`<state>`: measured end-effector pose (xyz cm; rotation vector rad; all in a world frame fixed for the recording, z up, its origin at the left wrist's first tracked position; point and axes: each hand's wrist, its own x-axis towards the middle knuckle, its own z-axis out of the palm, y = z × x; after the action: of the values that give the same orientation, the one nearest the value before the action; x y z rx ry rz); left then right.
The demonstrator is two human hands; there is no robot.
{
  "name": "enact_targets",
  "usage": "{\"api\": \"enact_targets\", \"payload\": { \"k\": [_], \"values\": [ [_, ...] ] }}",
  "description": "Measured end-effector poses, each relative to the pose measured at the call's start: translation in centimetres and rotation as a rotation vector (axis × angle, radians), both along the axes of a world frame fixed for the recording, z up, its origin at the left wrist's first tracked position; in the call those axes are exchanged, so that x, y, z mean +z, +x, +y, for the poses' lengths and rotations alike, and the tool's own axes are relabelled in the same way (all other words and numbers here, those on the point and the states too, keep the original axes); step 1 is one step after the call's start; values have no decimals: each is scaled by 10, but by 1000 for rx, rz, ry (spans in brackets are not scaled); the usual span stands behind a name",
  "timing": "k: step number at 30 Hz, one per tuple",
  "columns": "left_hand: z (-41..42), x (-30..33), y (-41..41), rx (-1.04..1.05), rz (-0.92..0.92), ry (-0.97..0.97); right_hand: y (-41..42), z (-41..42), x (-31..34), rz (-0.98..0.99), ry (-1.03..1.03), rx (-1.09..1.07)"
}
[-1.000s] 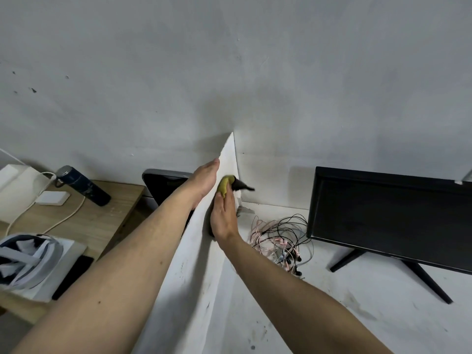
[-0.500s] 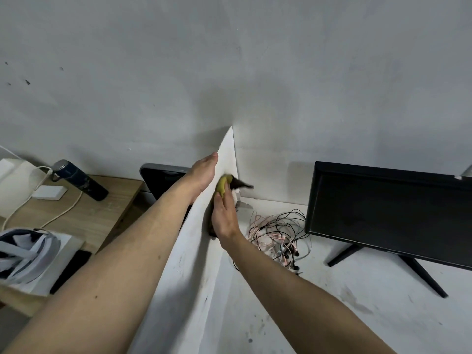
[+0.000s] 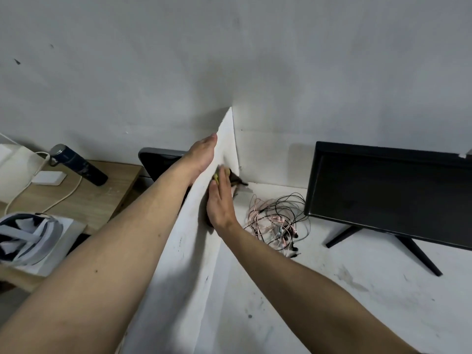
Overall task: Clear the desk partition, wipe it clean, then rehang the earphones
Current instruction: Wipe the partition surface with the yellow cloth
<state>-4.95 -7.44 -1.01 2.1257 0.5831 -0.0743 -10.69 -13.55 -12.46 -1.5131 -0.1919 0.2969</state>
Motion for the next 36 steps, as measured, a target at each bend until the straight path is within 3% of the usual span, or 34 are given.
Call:
{"api": "enact_targets", "payload": {
  "k": [4, 8, 11, 13, 16, 18, 20, 24, 31, 33, 36],
  "values": [
    [1, -1, -1, 4, 10, 18, -14, -5, 5, -56, 84, -36],
    [-1, 1, -2, -6, 21, 5, -15, -4, -25, 191, 2, -29],
    [-1, 1, -3, 3, 16, -8, -11, -1, -19, 332, 90, -22],
    [-1, 0, -3, 11, 11, 3, -5, -1, -3, 264, 153, 1],
    [-3, 0, -1, 11, -2, 19, -7, -2, 16, -46, 167, -27],
    [-2, -1, -1, 5, 2, 24, -15, 0, 4, -149, 141, -28],
    [-1, -1, -2, 10, 9, 12, -23, 5, -23, -99, 97, -24],
    [-1, 1, -3, 25, 19, -10, -17, 5, -31, 205, 78, 15],
    [-3, -1, 0, 14, 10, 11, -9, 3, 5, -160, 77, -40],
    [-2, -1, -1, 23, 0, 6, -23, 3, -17, -129, 52, -17],
    [0, -1, -1, 21, 7, -9, -34, 1, -46, 73, 36, 45]
  ]
}}
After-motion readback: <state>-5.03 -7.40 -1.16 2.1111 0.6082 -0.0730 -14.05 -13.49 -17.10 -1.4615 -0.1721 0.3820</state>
